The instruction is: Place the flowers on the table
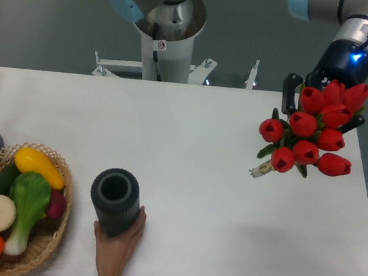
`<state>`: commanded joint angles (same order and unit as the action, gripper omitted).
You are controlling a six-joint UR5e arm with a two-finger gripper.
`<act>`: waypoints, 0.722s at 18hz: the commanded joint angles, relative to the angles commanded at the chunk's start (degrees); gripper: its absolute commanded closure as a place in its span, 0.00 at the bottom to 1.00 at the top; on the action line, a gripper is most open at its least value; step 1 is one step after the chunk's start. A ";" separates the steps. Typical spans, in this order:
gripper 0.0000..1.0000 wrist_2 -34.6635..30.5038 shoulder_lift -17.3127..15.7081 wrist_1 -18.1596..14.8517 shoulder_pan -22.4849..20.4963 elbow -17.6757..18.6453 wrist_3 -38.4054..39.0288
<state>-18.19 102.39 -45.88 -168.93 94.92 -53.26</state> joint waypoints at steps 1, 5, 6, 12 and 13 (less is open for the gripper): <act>0.69 -0.09 -0.52 0.00 0.09 0.44 0.00; 0.69 -0.09 -0.88 -0.09 -0.17 0.35 0.09; 0.69 -0.17 -0.97 -0.09 -0.26 0.53 0.09; 0.69 -3.59 -1.84 -0.09 -0.35 0.44 0.18; 0.69 -4.73 -2.02 -0.09 -0.26 0.44 0.18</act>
<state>-22.93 100.37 -45.97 -169.19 95.36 -53.09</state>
